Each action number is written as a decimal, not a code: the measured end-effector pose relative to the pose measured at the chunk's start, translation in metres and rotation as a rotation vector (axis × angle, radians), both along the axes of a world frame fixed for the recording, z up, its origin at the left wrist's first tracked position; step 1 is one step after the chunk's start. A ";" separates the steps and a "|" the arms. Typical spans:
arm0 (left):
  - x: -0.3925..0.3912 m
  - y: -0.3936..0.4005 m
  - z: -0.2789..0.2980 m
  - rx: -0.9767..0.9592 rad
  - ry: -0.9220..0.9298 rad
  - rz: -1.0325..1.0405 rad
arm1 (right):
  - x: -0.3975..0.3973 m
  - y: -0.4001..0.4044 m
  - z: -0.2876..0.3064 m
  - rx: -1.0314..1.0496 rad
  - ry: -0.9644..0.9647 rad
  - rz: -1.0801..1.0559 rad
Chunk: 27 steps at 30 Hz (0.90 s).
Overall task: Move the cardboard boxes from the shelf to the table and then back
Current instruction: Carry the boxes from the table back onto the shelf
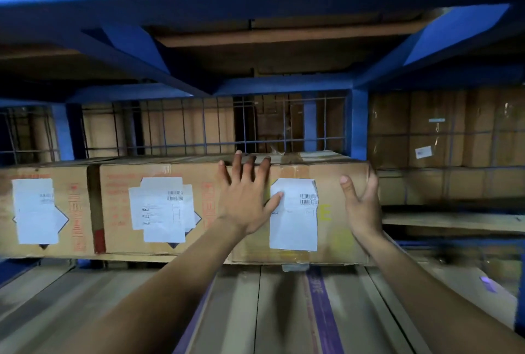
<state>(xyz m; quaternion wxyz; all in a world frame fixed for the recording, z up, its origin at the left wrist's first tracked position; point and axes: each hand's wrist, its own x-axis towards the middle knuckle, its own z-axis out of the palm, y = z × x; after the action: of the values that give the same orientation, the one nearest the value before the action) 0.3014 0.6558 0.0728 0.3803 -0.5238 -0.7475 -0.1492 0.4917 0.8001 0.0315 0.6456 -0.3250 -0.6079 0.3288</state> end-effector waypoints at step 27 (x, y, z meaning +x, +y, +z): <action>-0.010 0.053 -0.029 0.017 -0.151 -0.023 | -0.017 0.000 -0.002 0.009 -0.718 -0.224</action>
<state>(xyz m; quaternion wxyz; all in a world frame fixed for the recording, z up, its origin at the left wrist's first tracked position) 0.2915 0.7091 0.0437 0.3255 -0.5164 -0.7667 -0.1990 0.4747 0.7996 0.0293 0.4246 -0.4812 -0.7576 0.1188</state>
